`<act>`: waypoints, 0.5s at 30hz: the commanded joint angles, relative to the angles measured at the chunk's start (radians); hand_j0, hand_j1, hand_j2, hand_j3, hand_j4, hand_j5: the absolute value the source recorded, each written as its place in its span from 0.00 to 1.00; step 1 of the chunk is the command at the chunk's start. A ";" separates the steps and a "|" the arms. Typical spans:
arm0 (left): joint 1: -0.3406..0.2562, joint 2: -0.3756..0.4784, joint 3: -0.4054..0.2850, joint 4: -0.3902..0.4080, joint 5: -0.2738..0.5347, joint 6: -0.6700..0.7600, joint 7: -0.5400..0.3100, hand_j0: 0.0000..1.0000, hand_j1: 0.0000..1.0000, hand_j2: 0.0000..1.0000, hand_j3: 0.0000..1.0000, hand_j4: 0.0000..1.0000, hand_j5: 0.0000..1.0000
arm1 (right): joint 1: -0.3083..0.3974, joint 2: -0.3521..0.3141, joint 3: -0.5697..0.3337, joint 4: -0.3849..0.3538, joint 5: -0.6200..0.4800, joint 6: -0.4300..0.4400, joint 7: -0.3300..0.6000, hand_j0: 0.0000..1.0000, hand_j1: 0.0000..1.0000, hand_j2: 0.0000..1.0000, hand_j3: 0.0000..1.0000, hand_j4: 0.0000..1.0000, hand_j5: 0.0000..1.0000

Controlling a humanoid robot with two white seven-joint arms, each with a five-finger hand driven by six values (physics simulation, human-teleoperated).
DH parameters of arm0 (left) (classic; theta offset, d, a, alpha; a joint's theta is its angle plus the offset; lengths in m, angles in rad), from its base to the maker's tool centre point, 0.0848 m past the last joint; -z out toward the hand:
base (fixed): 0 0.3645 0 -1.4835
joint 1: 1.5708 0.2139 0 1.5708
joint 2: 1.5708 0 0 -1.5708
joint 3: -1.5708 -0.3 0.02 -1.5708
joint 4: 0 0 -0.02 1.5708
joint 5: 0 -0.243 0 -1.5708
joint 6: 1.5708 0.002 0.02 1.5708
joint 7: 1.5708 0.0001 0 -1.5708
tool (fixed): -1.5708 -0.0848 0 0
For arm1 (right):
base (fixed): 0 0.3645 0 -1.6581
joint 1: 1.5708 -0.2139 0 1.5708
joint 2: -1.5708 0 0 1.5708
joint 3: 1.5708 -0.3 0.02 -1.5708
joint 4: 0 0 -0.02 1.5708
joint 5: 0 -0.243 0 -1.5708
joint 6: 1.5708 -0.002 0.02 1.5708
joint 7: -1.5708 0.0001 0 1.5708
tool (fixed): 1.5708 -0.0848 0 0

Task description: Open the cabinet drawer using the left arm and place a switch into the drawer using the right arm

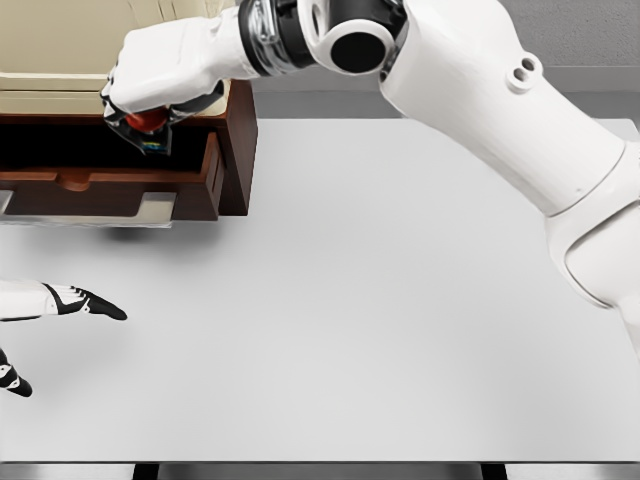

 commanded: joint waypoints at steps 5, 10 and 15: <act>0.000 0.001 0.000 0.000 0.006 0.002 0.000 1.00 1.00 1.00 1.00 1.00 1.00 | -0.005 0.036 0.000 0.067 0.018 0.003 -0.001 0.45 0.45 0.45 0.45 0.45 0.45; 0.000 0.001 0.000 0.000 0.006 0.002 0.000 1.00 1.00 1.00 1.00 1.00 1.00 | -0.008 0.065 0.003 0.110 0.041 0.003 -0.001 0.45 0.45 0.45 0.45 0.45 0.45; 0.000 0.002 0.000 0.000 0.006 0.002 0.000 1.00 1.00 1.00 1.00 1.00 1.00 | -0.008 0.079 0.003 0.123 0.056 0.003 -0.001 0.45 0.45 0.45 0.45 0.45 0.45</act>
